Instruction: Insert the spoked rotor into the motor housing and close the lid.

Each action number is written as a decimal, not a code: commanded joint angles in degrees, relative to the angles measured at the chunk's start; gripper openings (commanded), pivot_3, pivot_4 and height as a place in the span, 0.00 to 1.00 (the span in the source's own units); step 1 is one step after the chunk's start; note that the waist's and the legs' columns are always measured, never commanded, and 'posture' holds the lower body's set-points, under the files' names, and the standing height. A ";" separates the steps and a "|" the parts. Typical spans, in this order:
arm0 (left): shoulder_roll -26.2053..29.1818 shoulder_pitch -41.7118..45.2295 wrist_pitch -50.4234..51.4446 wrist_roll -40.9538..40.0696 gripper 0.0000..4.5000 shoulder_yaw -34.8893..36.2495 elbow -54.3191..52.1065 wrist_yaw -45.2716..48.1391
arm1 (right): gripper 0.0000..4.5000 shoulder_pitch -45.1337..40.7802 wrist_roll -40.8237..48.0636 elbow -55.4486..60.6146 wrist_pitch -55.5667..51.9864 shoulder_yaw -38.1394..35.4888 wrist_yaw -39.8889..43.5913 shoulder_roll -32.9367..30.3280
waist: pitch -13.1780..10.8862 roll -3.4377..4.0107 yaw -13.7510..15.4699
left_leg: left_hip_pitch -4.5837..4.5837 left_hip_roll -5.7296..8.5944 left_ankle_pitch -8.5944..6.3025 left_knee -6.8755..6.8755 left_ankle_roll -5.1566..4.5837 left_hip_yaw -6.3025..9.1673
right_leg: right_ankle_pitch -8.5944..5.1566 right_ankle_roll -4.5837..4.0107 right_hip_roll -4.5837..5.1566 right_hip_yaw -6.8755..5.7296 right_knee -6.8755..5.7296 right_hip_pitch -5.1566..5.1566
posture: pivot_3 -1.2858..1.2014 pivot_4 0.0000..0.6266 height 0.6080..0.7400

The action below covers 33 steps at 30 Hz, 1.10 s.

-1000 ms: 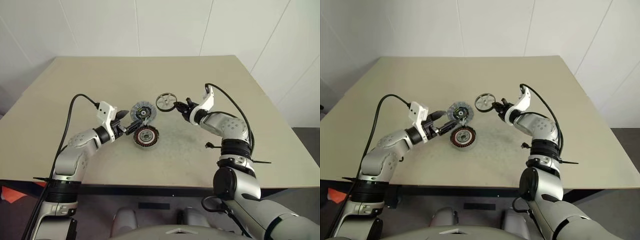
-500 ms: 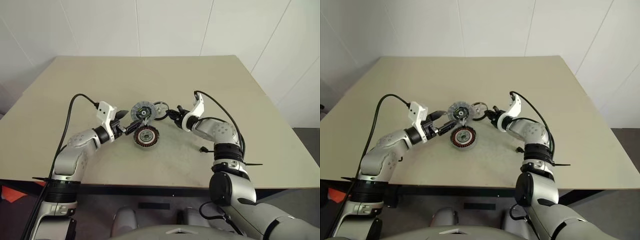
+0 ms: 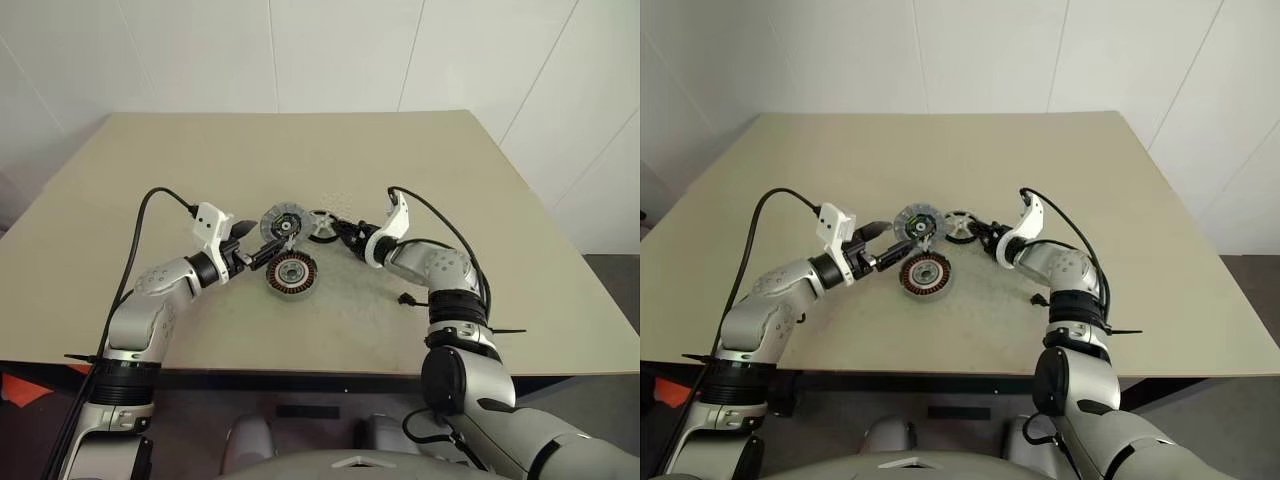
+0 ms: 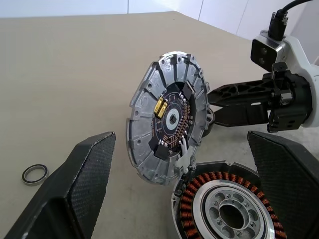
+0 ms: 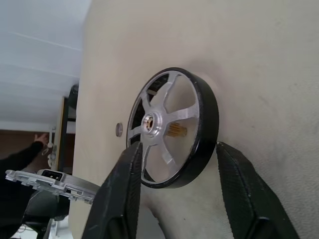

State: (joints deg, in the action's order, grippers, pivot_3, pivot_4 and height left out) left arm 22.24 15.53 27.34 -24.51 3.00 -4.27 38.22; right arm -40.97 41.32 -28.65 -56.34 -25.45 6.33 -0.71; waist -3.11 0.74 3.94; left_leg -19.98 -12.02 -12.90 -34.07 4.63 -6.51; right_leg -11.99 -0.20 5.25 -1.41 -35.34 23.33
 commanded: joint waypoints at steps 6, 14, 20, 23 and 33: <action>0.29 0.98 -0.63 -0.33 1.00 0.63 -0.91 0.16 | 0.59 1.66 -0.30 14.24 0.29 4.15 4.14 -4.57 | 0.00 0.00 0.17 | -0.01 0.01 0.00 0.00 0.00 0.00 | 0.00 0.00 0.01 -0.01 0.03 -0.02 | 0.52 0.00 1.00; -0.13 1.29 -0.76 -0.64 1.00 -0.04 -0.41 1.25 | 0.59 7.28 -7.85 35.30 6.76 23.30 24.04 -22.82 | -0.01 0.01 0.30 | -0.04 0.00 0.00 0.05 0.00 0.00 | 0.00 0.01 -0.02 -0.01 0.11 -0.01 | 0.52 0.00 1.00; -0.04 3.09 -0.75 -0.68 1.00 -0.92 1.69 3.39 | 0.59 10.39 -27.59 44.10 28.74 47.39 48.98 -44.80 | 0.01 -0.03 0.57 | 0.01 -0.09 0.00 0.22 -0.01 0.00 | 0.01 0.03 -0.08 -0.06 0.41 -0.15 | 0.52 0.00 1.00; 0.16 4.20 -0.93 -0.44 1.00 -1.46 3.09 4.85 | 0.59 5.80 -37.33 37.51 39.48 55.46 56.26 -46.88 | 0.00 -0.03 0.28 | 0.00 -0.08 -0.02 0.10 -0.05 0.00 | 0.03 0.00 -0.06 -0.05 0.36 -0.16 | 0.52 0.00 1.00; 8.91 -0.92 -0.65 -2.56 1.00 5.35 2.12 9.39 | 0.59 -5.52 -47.68 19.65 54.52 61.51 62.41 -33.15 | 0.00 -0.09 -1.38 | -0.01 -0.21 -0.02 -0.17 -0.10 -0.10 | -0.01 -0.30 -0.09 -0.03 -0.27 0.15 | 0.52 0.00 1.00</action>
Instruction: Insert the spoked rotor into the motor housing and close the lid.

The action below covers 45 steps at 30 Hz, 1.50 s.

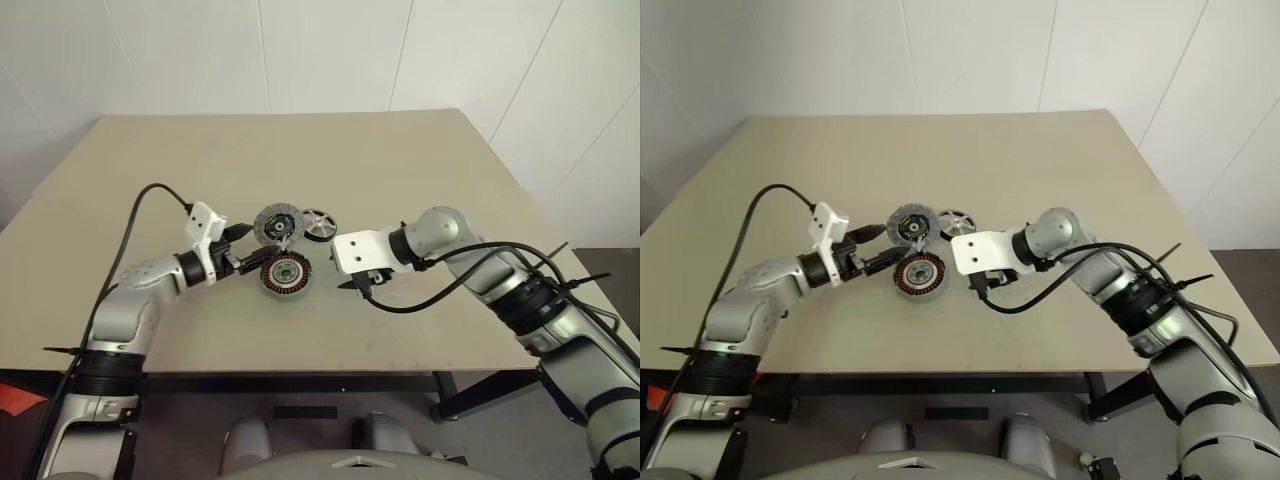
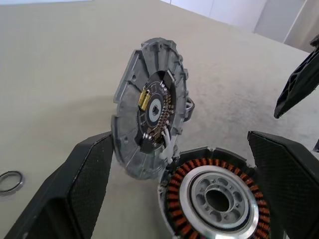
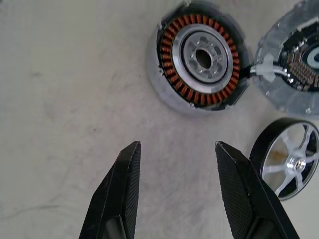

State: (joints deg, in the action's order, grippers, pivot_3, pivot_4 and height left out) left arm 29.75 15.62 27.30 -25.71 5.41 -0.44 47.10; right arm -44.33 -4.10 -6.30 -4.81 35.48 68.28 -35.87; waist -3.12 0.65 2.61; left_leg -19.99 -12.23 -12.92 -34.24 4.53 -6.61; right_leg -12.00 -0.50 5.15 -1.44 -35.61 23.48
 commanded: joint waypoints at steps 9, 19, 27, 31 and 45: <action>1.96 -5.42 0.91 -3.10 1.00 5.44 -6.35 -1.20 | 0.59 -5.74 -3.20 -5.67 3.93 0.52 4.99 10.54 | 0.01 -0.17 0.07 | -0.01 -0.01 -0.01 -0.03 -0.02 0.00 | 0.00 -0.02 0.01 -0.02 -0.01 -0.04 | 0.52 0.00 1.00; -0.36 -7.27 2.82 -4.30 1.00 4.10 -11.10 -4.25 | 0.59 -7.97 -6.94 -15.80 8.53 1.87 7.37 14.32 | 0.02 -0.19 -0.18 | 0.06 -0.13 -0.01 -0.04 -0.01 0.00 | 0.00 -0.06 -0.11 -0.02 -0.04 -0.08 | 0.52 0.00 1.00; -0.92 -8.53 3.05 -4.57 1.00 3.86 -12.48 -5.30 | 0.71 -9.66 -8.97 -20.71 12.27 1.83 8.64 17.08 | 0.02 -0.19 -0.23 | 0.06 -0.20 -0.01 -0.05 -0.01 0.00 | 0.01 -0.09 -0.16 -0.03 -0.04 -0.08 | 0.52 0.00 1.00; -0.49 -9.66 3.35 -5.02 1.00 4.50 -13.23 -5.42 | 1.00 -10.94 -9.95 -22.86 13.99 1.52 7.70 18.87 | 0.02 -0.19 -0.26 | 0.07 -0.26 -0.01 -0.05 -0.01 0.00 | 0.01 -0.13 -0.21 -0.04 -0.05 -0.07 | 0.52 0.00 1.00; 2.50 -11.76 3.26 -5.70 1.00 7.32 -13.00 -4.96 | 1.00 -14.34 -13.82 -32.35 19.93 2.44 7.52 22.10 | 0.02 -0.19 -0.34 | 0.08 -0.30 -0.01 -0.05 -0.01 0.00 | 0.01 -0.18 -0.23 -0.06 -0.06 -0.07 | 0.52 0.00 1.00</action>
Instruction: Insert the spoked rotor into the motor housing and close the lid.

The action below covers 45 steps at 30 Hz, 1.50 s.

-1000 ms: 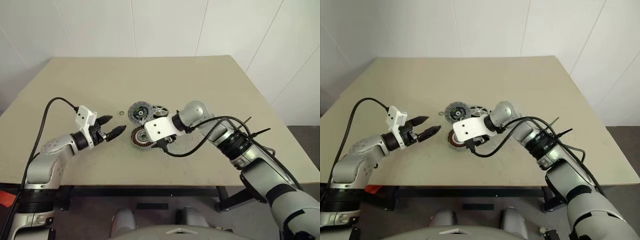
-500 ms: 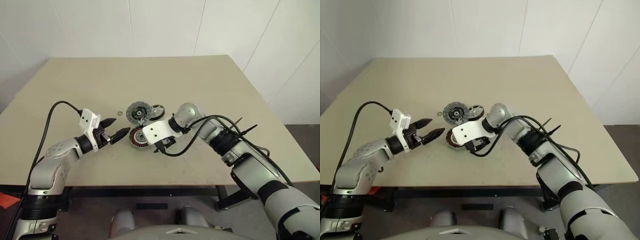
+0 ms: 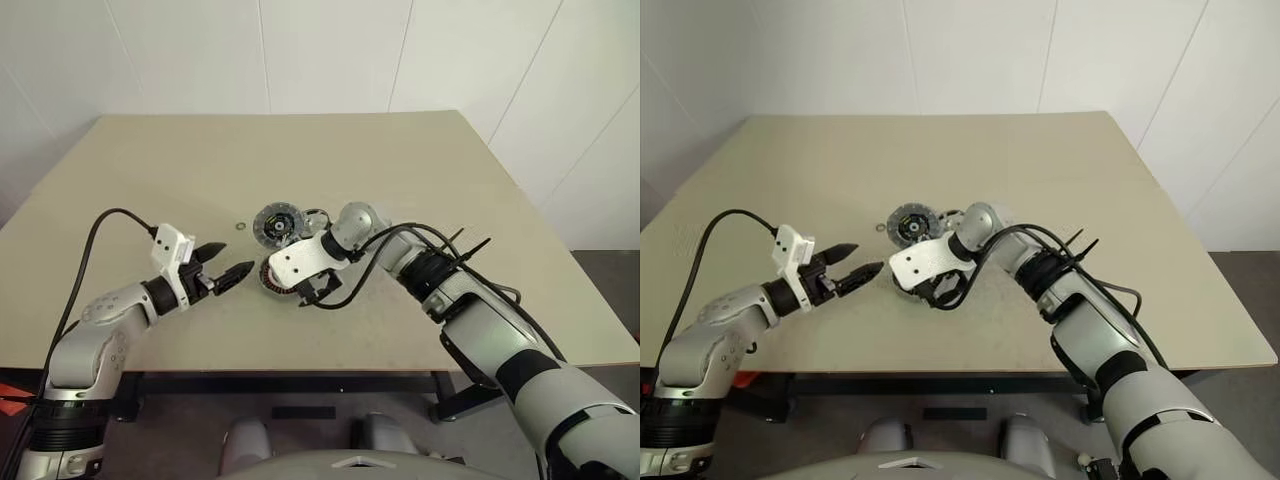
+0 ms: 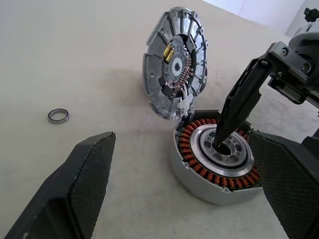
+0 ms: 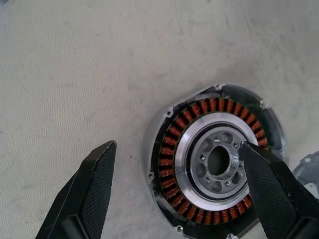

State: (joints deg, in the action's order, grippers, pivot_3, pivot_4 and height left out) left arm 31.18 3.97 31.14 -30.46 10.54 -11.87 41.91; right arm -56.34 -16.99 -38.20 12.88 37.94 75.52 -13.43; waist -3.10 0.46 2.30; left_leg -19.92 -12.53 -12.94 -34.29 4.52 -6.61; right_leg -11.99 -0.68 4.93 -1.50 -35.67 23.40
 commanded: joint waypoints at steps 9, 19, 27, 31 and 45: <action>0.63 0.04 -0.58 -0.74 1.00 1.84 -1.58 -0.15 | 1.00 -1.28 -2.90 1.00 4.47 0.14 2.64 -2.18 | 0.00 0.00 0.05 | 0.01 -0.04 0.00 -0.02 0.00 0.00 | 0.01 -0.04 -0.04 0.00 -0.02 0.00 | 0.52 0.00 1.00; 0.29 0.67 -0.86 -0.41 1.00 1.48 -1.27 -0.37 | 1.00 -2.32 -5.83 -2.30 4.65 1.20 1.52 -0.59 | 0.01 -0.01 -0.02 | 0.06 -0.06 -0.01 -0.02 -0.03 0.00 | 0.03 -0.08 -0.06 0.00 -0.05 -0.02 | 0.52 0.00 1.00; 0.28 0.46 -0.93 -0.44 1.00 1.75 -1.49 -1.01 | 0.73 -4.00 -6.89 -5.93 5.61 1.12 0.04 0.97 | 0.01 -0.01 0.07 | 0.17 -0.21 0.03 -0.02 0.03 -0.01 | 0.15 -0.28 -0.14 -0.03 -0.11 -0.07 | 0.52 0.00 1.00; 0.19 0.49 -0.95 -0.44 1.00 1.70 -1.51 -1.29 | 0.73 -3.78 -7.12 -6.01 5.78 1.02 -0.43 1.07 | 0.01 -0.01 0.05 | 0.16 -0.21 0.04 -0.03 0.03 -0.02 | 0.15 -0.28 -0.14 -0.03 -0.09 -0.08 | 0.52 0.00 1.00; 0.06 1.41 -0.89 -0.30 1.00 1.22 -1.01 -1.30 | 0.41 -2.38 -6.47 -2.81 4.30 0.41 0.01 -0.23 | 0.04 -0.06 0.04 | 0.36 -0.39 0.14 -0.03 0.20 -0.02 | 0.26 -0.45 -0.34 0.00 -0.14 -0.18 | 0.52 0.00 1.00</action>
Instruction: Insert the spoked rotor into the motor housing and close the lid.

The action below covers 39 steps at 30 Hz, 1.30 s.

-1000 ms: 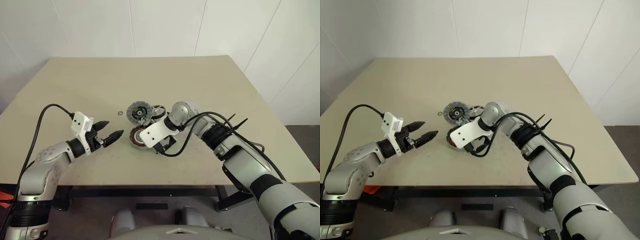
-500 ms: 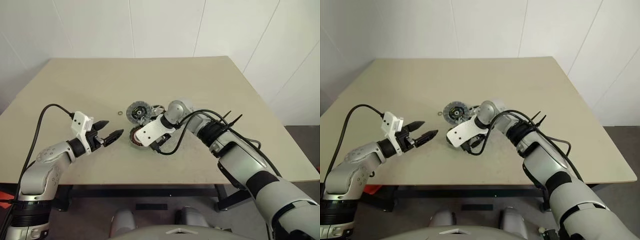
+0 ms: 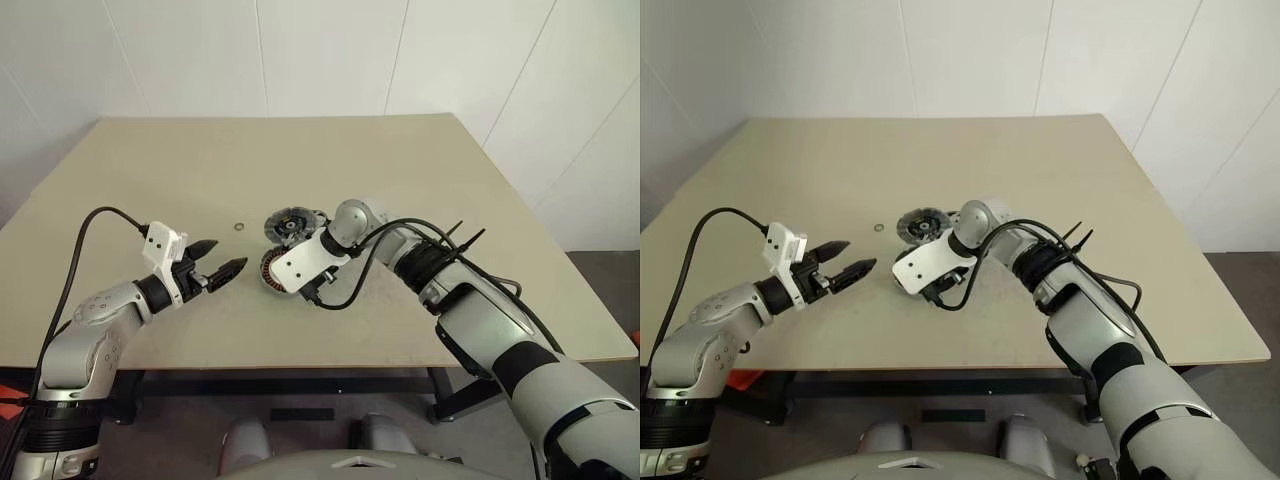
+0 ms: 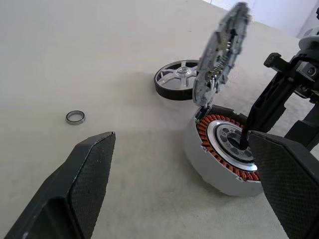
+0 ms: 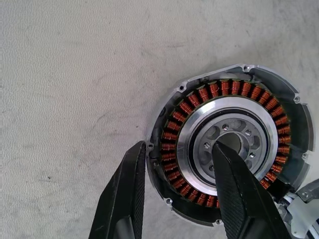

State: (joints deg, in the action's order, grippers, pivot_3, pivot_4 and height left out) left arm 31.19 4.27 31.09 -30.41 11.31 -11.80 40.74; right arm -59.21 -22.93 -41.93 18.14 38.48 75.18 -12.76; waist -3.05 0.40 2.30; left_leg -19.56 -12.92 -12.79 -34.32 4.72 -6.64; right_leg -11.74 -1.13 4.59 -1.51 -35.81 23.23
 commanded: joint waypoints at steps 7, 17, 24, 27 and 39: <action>-0.06 1.49 -0.88 -0.24 1.00 0.11 -0.69 -0.05 | 0.41 2.33 0.39 5.19 -2.92 -0.98 1.01 -2.89 | 0.00 0.00 0.16 | -0.04 -0.02 0.01 0.00 0.01 0.00 | 0.01 -0.02 -0.04 0.00 0.05 0.00 | 0.52 0.00 1.00; -0.67 2.30 -0.83 0.02 1.00 -1.02 0.06 0.08 | 0.41 5.97 3.07 18.44 -5.90 -3.26 5.25 -12.32 | 0.00 -0.01 0.66 | -0.15 0.00 0.00 0.00 -0.03 0.00 | 0.01 -0.02 -0.03 0.00 0.14 0.02 | 0.52 0.00 1.00; -0.94 3.78 -0.88 0.24 1.00 -2.35 1.28 0.68 | 0.41 7.77 2.65 20.97 -6.13 -4.41 4.83 -19.34 | 0.00 0.00 0.57 | -0.13 -0.02 0.01 0.00 -0.02 -0.01 | 0.01 -0.02 -0.05 0.02 0.11 0.06 | 0.52 0.00 1.00; -1.06 4.44 -0.90 0.28 1.00 -3.01 1.76 0.92 | 0.41 7.55 1.95 19.86 -5.68 -4.62 3.67 -21.37 | 0.00 0.00 0.73 | -0.16 0.00 0.01 0.00 -0.02 -0.01 | 0.01 -0.02 -0.04 0.02 0.12 0.06 | 0.52 0.00 1.00; -0.91 5.13 -0.61 0.13 1.00 -3.80 1.86 1.26 | 0.41 8.43 1.36 18.29 -3.54 -4.79 2.91 -26.59 | 0.00 0.00 0.73 | -0.20 0.00 0.01 0.00 -0.04 -0.02 | 0.01 -0.02 -0.04 0.02 0.14 0.09 | 0.52 0.00 1.00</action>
State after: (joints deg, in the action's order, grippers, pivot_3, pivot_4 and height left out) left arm 30.03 8.45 31.09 -30.13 7.07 -9.03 41.69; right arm -50.63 -21.37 -23.94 14.08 35.71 77.85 -37.99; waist -3.06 0.40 3.03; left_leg -19.76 -12.92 -12.79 -34.32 4.68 -6.66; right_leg -11.73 -1.15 4.55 -1.49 -35.67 23.32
